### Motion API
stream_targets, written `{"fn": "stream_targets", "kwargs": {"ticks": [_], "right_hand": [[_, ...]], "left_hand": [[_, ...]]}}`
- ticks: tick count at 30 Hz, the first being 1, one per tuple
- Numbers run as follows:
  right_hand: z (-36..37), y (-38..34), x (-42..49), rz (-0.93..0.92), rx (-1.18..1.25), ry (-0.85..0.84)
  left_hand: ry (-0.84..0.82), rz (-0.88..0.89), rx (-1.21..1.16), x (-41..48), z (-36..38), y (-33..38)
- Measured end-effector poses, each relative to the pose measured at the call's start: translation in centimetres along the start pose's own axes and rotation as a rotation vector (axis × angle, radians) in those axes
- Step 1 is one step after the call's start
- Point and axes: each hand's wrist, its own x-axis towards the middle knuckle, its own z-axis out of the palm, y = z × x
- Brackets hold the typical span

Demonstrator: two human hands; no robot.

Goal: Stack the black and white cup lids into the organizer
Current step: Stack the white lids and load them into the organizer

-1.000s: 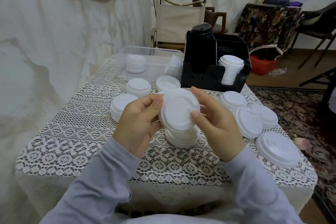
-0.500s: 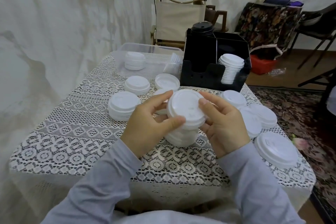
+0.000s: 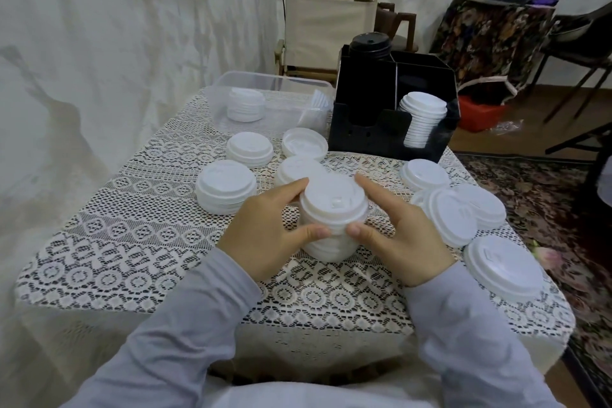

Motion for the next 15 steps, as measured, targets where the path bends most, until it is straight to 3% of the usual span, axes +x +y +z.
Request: {"fn": "stream_targets", "kwargs": {"ticks": [7, 15], "right_hand": [[0.27, 0.79, -0.56, 0.027, -0.230, -0.088], [0.50, 0.80, -0.66, 0.061, -0.209, -0.123]], "left_hand": [[-0.112, -0.008, 0.148, -0.23, 0.33, -0.95], [-0.158, -0.027, 0.268, -0.28, 0.60, -0.80]]}}
